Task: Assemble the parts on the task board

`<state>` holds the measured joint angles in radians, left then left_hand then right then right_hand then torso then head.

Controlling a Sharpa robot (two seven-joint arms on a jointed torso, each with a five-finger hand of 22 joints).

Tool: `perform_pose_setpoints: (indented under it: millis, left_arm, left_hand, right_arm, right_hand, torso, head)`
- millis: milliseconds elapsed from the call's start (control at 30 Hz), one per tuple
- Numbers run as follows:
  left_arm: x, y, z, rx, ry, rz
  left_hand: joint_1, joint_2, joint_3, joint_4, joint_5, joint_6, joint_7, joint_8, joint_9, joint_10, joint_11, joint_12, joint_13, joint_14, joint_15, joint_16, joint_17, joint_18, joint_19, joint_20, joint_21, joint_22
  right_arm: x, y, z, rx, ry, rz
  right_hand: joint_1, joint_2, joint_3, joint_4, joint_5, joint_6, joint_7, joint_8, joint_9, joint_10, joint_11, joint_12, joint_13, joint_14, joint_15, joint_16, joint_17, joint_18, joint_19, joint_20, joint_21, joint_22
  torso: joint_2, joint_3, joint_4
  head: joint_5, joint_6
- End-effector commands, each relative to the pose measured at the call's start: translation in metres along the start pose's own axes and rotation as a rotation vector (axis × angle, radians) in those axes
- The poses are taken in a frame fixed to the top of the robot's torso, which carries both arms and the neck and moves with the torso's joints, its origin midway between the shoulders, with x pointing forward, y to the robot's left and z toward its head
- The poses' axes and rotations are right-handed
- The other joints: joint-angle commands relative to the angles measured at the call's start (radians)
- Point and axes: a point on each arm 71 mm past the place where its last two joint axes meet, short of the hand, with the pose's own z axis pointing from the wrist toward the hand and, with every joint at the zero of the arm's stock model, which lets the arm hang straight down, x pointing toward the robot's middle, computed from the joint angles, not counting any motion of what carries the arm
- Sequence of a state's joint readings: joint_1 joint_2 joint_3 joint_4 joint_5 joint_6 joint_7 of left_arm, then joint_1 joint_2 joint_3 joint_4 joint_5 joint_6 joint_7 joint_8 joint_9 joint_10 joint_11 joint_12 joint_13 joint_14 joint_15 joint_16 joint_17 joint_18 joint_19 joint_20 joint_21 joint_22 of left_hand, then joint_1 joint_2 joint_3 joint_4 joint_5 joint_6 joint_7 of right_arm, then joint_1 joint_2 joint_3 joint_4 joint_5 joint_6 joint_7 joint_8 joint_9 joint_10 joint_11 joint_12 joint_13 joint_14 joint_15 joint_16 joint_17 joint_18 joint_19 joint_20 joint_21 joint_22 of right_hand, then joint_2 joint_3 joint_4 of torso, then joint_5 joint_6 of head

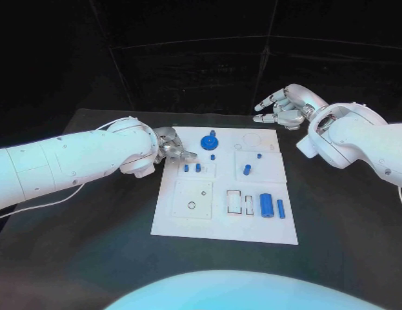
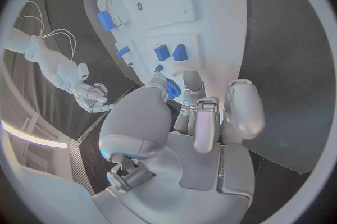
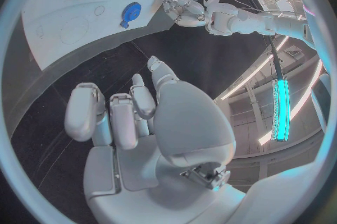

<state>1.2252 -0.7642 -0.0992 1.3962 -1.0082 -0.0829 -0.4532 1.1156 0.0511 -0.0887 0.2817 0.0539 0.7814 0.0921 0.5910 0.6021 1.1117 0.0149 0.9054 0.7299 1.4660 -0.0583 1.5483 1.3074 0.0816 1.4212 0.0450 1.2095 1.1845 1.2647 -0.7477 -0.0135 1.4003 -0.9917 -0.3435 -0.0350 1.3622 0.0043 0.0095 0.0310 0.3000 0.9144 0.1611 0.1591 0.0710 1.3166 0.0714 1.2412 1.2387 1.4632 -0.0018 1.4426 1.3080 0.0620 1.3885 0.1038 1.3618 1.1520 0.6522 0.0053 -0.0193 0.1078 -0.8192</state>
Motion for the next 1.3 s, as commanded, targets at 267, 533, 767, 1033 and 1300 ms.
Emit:
perform_pose_setpoints:
  millis: [267,533,767,1033,1300]
  left_arm:
    - [-0.015,-0.030,0.000,0.365,-0.132,-0.194]
    - [-0.013,-0.062,0.004,0.632,-0.227,0.111]
    - [0.000,-0.075,0.018,0.656,-0.195,0.389]
    - [0.011,-0.078,0.029,0.618,-0.148,0.522]
    - [0.018,-0.082,0.037,0.592,-0.118,0.571]
  left_hand:
    - [0.307,0.002,0.069,-0.118,0.037,-0.092,0.076,-0.091,-0.107,-0.277,0.084,-0.215,-0.157,-0.249,0.075,-0.523,-0.277,0.092,-0.304,0.068,-0.556,-0.491]
    - [0.407,-0.075,0.133,-0.170,0.039,0.019,0.068,-0.255,-0.287,-0.254,0.086,-0.445,-0.403,-0.310,0.084,-0.689,-0.490,0.105,-0.275,0.078,-0.643,-0.564]
    - [0.385,-0.106,0.122,-0.175,0.037,0.094,0.057,-0.352,-0.373,-0.195,0.078,-0.551,-0.527,-0.057,0.063,-0.325,-0.188,0.090,-0.106,0.060,-0.537,-0.495]
    - [0.390,-0.104,0.124,-0.191,0.038,0.127,0.049,-0.389,-0.405,-0.166,0.072,-0.582,-0.572,0.000,0.053,-0.200,-0.072,0.054,-0.018,0.048,-0.318,-0.287]
    - [0.390,-0.103,0.127,-0.195,0.038,0.138,0.044,-0.399,-0.414,-0.157,0.068,-0.592,-0.586,0.010,0.044,-0.187,-0.066,0.048,0.000,0.041,-0.275,-0.245]
  right_arm:
    - [0.001,0.002,0.001,-0.012,0.005,-0.002]
    - [0.002,0.004,0.003,-0.015,0.008,-0.001]
    - [0.004,0.005,0.004,-0.019,0.012,-0.001]
    - [0.005,0.006,0.005,-0.021,0.014,0.000]
    - [0.005,0.007,0.005,-0.023,0.016,0.000]
  right_hand:
    - [-0.001,0.005,-0.004,0.002,0.005,-0.007,-0.001,0.004,-0.002,-0.004,-0.001,-0.006,-0.002,0.061,-0.007,-0.005,0.044,0.020,-0.003,-0.006,-0.004,-0.001]
    - [-0.002,0.005,-0.004,0.003,0.005,-0.008,-0.001,0.004,-0.002,-0.004,-0.001,-0.006,-0.001,0.061,-0.007,-0.005,0.045,0.020,-0.003,-0.006,-0.004,-0.001]
    - [-0.002,0.005,-0.004,0.003,0.005,-0.008,-0.001,0.004,-0.002,-0.004,-0.001,-0.006,-0.001,0.061,-0.007,-0.005,0.045,0.020,-0.003,-0.006,-0.004,-0.001]
    - [-0.002,0.005,-0.004,0.003,0.005,-0.008,-0.001,0.004,-0.002,-0.004,-0.001,-0.006,-0.001,0.061,-0.007,-0.005,0.045,0.020,-0.003,-0.006,-0.004,-0.001]
    - [-0.002,0.006,-0.004,0.003,0.005,-0.008,-0.001,0.004,-0.002,-0.004,-0.001,-0.006,-0.001,0.061,-0.007,-0.005,0.045,0.020,-0.003,-0.006,-0.004,-0.001]
  torso:
    - [0.001,0.0005,0.0000]
    - [0.001,0.0010,0.0001]
    - [0.001,0.0009,0.0016]
    - [0.001,-0.0003,0.0028]
    - [0.001,-0.0003,0.0047]
  head:
    - [-0.007,0.014]
    - [-0.017,0.022]
    - [-0.018,0.026]
    - [-0.025,0.027]
    - [-0.028,0.025]
